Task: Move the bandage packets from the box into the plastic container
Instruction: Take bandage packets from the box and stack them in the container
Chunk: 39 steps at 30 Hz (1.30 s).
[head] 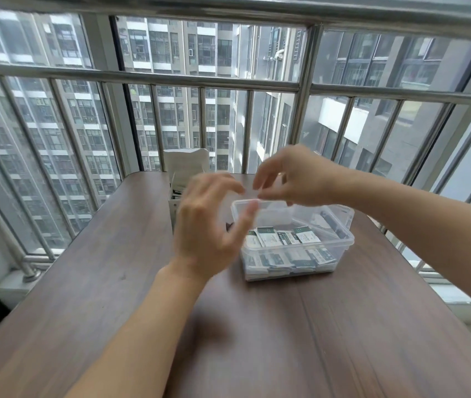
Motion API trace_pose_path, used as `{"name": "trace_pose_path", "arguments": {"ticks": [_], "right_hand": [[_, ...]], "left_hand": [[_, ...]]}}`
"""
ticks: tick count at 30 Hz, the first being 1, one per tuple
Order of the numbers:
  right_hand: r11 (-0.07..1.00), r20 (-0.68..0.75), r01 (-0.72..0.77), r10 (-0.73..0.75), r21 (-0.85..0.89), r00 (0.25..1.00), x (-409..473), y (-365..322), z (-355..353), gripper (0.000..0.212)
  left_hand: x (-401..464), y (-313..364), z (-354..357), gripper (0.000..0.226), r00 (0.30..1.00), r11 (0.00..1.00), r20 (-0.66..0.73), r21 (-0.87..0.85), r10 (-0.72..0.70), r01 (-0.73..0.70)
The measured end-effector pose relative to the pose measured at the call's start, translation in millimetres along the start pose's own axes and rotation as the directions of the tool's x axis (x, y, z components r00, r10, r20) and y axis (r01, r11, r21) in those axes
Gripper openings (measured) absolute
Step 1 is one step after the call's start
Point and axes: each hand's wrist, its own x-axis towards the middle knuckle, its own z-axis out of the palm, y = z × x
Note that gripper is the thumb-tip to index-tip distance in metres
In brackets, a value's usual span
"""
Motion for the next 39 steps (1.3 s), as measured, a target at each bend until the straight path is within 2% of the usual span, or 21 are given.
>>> {"name": "trace_pose_path", "arguments": {"ticks": [1,2,3,4,5,6,8,10,12,14,17,19,21,26,30,34,39], "right_hand": [[0.998,-0.095,0.050,-0.047,0.036,0.994,1.7,-9.4,-1.7,0.014],[0.993,-0.155,0.100,-0.089,0.063,0.984,4.5,-19.2,-1.7,0.012],[0.986,-0.181,0.143,-0.126,0.084,0.975,8.6,-30.2,0.4,0.012],[0.981,-0.182,0.170,-0.152,0.088,0.971,13.9,-40.6,4.4,0.012],[0.980,-0.169,0.186,-0.172,0.072,0.970,20.5,-51.2,9.4,0.013],[0.980,-0.153,0.194,-0.186,0.041,0.971,27.9,-60.1,15.2,0.015],[0.980,-0.137,0.194,-0.198,-0.036,0.971,45.5,-73.7,27.3,0.015],[0.983,-0.104,0.151,-0.162,-0.107,0.981,64.8,-81.7,39.1,0.014],[0.981,-0.044,0.095,-0.104,-0.170,0.994,81.3,-83.1,47.5,0.015],[0.973,0.015,0.072,-0.070,-0.219,0.997,91.7,-83.2,50.2,0.013],[0.969,0.062,0.049,-0.035,-0.242,0.997,98.8,-88.1,48.3,0.008],[0.964,0.075,0.029,-0.009,-0.263,0.997,101.3,-89.9,47.9,0.015],[0.959,0.063,0.016,0.002,-0.284,0.998,102.6,-91.1,50.1,0.021],[0.953,-0.029,0.023,-0.034,-0.302,0.999,95.8,-93.0,50.0,0.020],[0.939,0.001,0.059,-0.062,-0.340,0.998,92.8,-87.4,53.8,0.028],[0.926,0.057,0.064,-0.046,-0.373,0.997,94.1,-81.6,52.9,0.021],[0.919,0.035,0.060,-0.050,-0.389,0.998,96.9,-75.4,57.7,0.025]], "left_hand": [[2.8,-8.0,-5.2,0.030,0.974,0.996,-0.209,-0.040,-0.083,0.076],[4.0,-18.0,-9.8,0.031,0.917,0.982,-0.351,-0.080,-0.187,0.169],[2.5,-28.9,-15.4,0.037,0.858,0.955,-0.421,-0.120,-0.296,0.271],[0.0,-37.4,-19.4,0.047,0.813,0.912,-0.414,-0.178,-0.411,0.370],[-4.0,-44.9,-22.2,0.058,0.787,0.856,-0.338,-0.239,-0.517,0.459],[-8.3,-49.1,-22.9,0.070,0.776,0.797,-0.212,-0.287,-0.594,0.532],[-17.3,-57.2,-18.5,0.090,0.748,0.695,0.038,-0.341,-0.662,0.633],[-23.4,-64.4,-13.9,0.102,0.715,0.648,0.161,-0.325,-0.680,0.689],[-25.8,-67.8,-11.2,0.112,0.708,0.666,0.198,-0.241,-0.678,0.706],[-26.3,-68.8,-9.9,0.118,0.723,0.702,0.183,-0.175,-0.666,0.691],[-27.4,-72.3,-7.9,0.122,0.754,0.733,0.143,-0.177,-0.641,0.657],[-27.0,-73.1,-6.1,0.121,0.767,0.749,0.122,-0.167,-0.630,0.641],[-27.0,-73.6,-5.5,0.119,0.773,0.758,0.106,-0.156,-0.625,0.634],[-26.4,-70.9,-5.9,0.110,0.786,0.770,0.076,-0.162,-0.614,0.617],[-26.3,-69.8,-4.6,0.109,0.802,0.792,0.068,-0.133,-0.593,0.597],[-26.0,-70.8,-3.7,0.113,0.817,0.810,0.072,-0.113,-0.571,0.576],[-26.7,-72.7,-3.1,0.117,0.808,0.802,0.067,-0.092,-0.586,0.590]]}}
